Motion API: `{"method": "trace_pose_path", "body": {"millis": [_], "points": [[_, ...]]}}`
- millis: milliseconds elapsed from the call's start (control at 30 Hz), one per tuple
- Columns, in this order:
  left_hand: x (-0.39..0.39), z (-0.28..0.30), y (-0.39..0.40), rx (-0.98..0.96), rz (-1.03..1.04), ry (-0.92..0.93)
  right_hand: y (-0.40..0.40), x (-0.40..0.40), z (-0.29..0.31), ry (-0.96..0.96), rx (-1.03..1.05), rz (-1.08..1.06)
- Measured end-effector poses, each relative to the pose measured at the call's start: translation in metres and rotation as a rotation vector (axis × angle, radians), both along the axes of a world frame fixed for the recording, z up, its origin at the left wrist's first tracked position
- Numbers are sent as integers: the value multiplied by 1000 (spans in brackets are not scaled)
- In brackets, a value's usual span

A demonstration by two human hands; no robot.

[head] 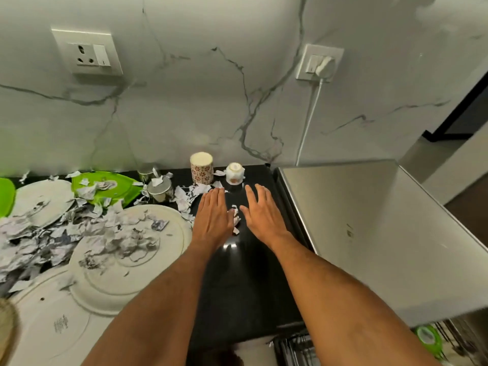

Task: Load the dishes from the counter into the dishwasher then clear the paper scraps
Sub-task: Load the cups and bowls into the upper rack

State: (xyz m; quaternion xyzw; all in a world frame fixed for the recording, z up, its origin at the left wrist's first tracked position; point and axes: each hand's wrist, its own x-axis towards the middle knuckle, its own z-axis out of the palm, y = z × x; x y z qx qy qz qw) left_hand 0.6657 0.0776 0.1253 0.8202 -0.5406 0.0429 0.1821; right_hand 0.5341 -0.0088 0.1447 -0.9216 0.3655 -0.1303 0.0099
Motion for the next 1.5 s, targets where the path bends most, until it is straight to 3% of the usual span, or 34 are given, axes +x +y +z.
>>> {"method": "trace_pose_path", "body": {"millis": [367,767,1133,1500], "points": [[50,-34,-108,-17,15,128,-118,75,-38,1,163,45],[79,-55,-149,25,-54,307,-157,112,-69,-39,330,90],[47,-38,-115,-18,-142,330,-117,70,-51,-85,315,16],[-37,7,-22,-109,-296,236,-2,-30,-4,-161,191,-83]]}}
